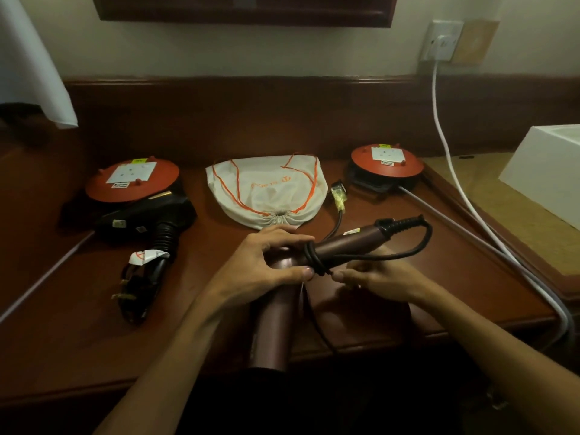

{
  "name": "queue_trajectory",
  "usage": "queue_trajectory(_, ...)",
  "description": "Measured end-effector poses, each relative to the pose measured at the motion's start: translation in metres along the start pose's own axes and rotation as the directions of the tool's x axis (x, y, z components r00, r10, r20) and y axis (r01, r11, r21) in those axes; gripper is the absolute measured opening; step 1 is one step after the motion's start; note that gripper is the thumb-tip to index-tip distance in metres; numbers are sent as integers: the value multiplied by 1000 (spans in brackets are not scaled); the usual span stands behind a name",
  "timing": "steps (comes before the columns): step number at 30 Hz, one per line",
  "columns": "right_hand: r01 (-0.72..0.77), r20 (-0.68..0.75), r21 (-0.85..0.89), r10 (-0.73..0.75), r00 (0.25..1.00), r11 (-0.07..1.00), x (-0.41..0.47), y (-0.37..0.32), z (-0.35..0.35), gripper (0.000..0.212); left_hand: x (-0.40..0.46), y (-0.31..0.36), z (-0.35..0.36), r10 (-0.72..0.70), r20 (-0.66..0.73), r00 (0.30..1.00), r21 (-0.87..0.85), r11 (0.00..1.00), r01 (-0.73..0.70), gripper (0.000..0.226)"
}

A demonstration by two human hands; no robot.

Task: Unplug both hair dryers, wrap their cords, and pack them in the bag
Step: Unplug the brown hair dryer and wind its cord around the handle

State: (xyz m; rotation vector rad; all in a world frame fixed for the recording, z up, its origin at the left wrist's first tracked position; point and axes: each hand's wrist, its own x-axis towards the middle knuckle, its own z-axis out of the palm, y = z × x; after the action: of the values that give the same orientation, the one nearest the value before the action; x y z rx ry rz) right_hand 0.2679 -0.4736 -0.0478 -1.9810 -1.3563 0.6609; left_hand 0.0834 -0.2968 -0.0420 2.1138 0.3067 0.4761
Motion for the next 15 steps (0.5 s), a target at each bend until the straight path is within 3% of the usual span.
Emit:
queue_trajectory(3,77,57,-86,-72,996,993,22,2,-16,22,-3,8,9,-6,-53,999,71,997,10,60)
queue_trajectory(6,-6,270,-99,32,962,995,46,11,-31,20,-2,17,23,27,-79,997,265,964,-5,55)
queue_trajectory(8,-141,427,25,117,897,990,52,15,-43,25,-2,20,24,24,-26,999,285,958,-16,53)
queue_trajectory(11,-360,678,188,145,720,914,47,9,-58,13,-4,27,23,5,113,994,383,922,-49,54)
queue_trajectory(15,-295,716,157,97,691,943,37,-24,-70,13,1,41,22,-55,177,983,450,892,-31,65)
